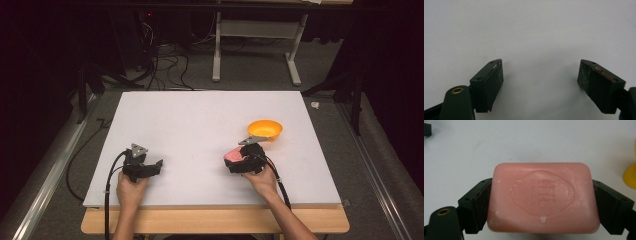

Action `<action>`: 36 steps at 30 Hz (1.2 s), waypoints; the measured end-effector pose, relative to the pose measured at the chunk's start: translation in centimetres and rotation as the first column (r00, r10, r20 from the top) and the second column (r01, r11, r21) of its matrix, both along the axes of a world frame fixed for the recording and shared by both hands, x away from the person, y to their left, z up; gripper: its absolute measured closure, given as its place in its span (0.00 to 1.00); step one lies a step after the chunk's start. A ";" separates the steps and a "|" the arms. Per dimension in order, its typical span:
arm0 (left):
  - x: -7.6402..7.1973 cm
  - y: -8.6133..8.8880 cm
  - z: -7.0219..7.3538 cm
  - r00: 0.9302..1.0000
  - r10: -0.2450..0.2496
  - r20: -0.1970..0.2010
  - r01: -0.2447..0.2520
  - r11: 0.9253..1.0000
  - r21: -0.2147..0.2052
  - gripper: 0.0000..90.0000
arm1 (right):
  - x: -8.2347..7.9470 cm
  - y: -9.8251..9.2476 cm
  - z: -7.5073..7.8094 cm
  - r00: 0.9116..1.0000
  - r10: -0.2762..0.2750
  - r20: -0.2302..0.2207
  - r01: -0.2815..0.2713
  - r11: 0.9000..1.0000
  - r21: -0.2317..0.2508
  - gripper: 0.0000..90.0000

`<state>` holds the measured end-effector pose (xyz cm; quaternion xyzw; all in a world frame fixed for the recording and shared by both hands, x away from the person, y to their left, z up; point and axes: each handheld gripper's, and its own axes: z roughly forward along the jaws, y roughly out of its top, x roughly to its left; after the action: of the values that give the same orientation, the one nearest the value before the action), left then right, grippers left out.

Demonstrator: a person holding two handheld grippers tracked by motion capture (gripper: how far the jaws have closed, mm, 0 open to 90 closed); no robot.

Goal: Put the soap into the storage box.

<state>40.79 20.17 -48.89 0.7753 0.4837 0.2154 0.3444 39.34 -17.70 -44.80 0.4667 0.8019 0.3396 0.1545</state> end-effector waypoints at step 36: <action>0.0 0.0 0.0 1.000 -0.002 -0.004 0.002 1.000 -0.001 0.23 | -1.8 -7.9 2.3 0.990 -0.138 0.022 0.137 0.990 0.044 0.15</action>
<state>40.82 20.21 -48.89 0.7759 0.4838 0.2134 0.3440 37.50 -25.57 -42.52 0.5196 0.7585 0.3508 0.1778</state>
